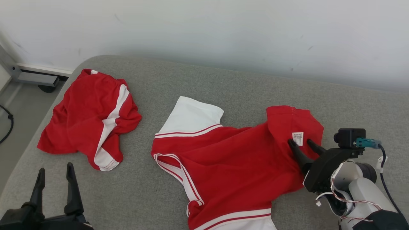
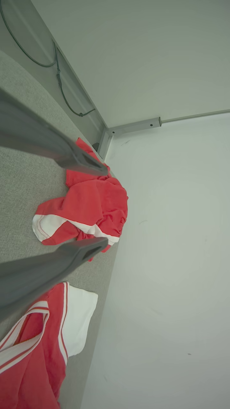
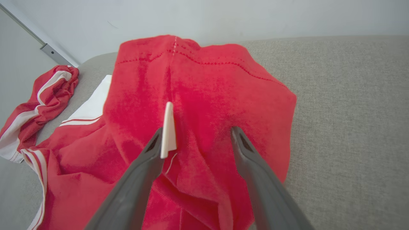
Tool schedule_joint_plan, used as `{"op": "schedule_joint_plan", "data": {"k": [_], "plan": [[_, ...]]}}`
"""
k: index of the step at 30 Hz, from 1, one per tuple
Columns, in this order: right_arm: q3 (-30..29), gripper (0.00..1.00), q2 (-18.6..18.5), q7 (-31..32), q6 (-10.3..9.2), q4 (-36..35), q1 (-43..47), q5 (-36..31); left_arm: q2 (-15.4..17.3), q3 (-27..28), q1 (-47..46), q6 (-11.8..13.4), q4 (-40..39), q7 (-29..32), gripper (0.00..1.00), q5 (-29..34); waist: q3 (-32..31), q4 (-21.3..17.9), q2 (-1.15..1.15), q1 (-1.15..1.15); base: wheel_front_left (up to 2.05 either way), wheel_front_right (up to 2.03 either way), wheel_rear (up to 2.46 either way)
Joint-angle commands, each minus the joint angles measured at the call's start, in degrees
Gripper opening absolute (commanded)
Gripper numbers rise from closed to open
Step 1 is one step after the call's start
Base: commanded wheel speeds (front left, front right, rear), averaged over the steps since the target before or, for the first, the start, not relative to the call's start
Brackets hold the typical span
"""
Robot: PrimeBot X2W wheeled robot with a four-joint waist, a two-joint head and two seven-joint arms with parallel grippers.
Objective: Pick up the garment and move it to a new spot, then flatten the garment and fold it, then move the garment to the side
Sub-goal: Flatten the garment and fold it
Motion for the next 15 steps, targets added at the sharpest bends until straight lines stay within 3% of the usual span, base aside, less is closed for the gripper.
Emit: {"op": "schedule_joint_plan", "data": {"k": [1, 3, 4, 5, 6, 15], "plan": [[0.6, 1.00, -0.1, -0.6, 0.17, 0.1, 0.3, 0.8, -0.1, 0.2, -0.7, -0.3, 0.3, -0.4, 1.00, 0.9, 0.1, 0.1, 0.00, 0.00, 0.00, 0.00, 0.00], [1.7, 1.00, -0.4, -0.9, 0.17, 0.3, 0.3, 1.0, -0.3, 0.1, -0.8, -0.4, 0.4, -0.4, 1.00, 0.9, 0.2, 0.2, 0.00, 0.00, 0.00, 0.00, 0.00], [2.1, 0.49, -0.6, -1.4, 0.17, 0.3, 0.1, 1.1, -0.4, 0.1, -0.9, -0.6, 0.5, -0.4, 1.00, 0.8, 0.2, 0.3, 0.00, 0.00, 0.00, 0.00, 0.00], [2.3, 0.28, -0.7, -1.8, 0.17, 0.4, -0.1, 1.1, -0.5, 0.1, -1.0, -0.7, 0.6, -0.4, 1.00, 0.8, 0.2, 0.3, 0.00, 0.00, 0.00, 0.00, 0.00], [2.6, 0.00, -0.8, -2.2, 0.17, 0.6, -0.3, 1.1, -0.6, 0.2, -1.1, -0.8, 0.7, -0.4, 1.00, 0.9, 0.2, 0.4, 0.00, 0.00, 0.00, 0.00, 0.00], [1.9, 0.00, -2.6, -5.9, 0.17, 1.6, 0.0, -0.2, -1.0, 0.8, -0.8, -1.2, 1.3, -0.4, 1.00, 1.2, -0.3, 0.0, 0.00, 0.00, 0.00, 0.00, 0.00]]}}
